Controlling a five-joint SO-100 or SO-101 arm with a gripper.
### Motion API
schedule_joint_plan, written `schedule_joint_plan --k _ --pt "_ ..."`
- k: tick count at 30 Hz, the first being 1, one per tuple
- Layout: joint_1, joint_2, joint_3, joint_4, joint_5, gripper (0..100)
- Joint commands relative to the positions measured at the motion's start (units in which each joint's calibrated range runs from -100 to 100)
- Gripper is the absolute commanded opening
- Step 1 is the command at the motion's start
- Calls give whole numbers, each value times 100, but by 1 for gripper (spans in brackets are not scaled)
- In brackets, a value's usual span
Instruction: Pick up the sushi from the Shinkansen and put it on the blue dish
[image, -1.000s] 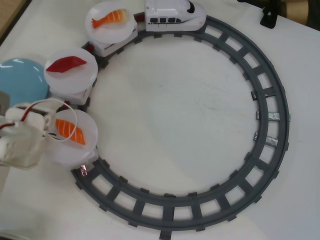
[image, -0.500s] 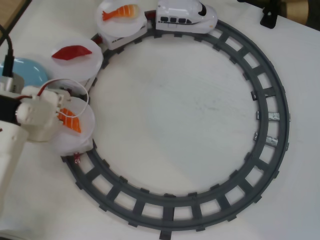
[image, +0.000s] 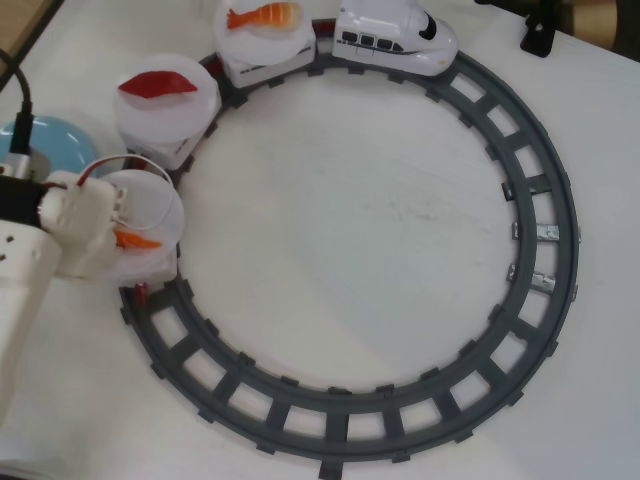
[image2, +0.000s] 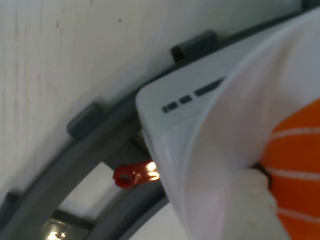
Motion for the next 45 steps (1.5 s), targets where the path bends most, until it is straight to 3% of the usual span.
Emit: schedule_joint_plan --k 1,9,20,30,45 --pt "-23 -192 -475 216 -86 3" --pt "-296 -1220 -1259 496 -122 3" --pt "-2057 -1926 -782 436 -122 3" --pt "-2101 -607 -953 -396 -122 3" --pt "-2303 1625 -3189 -328 -122 4"
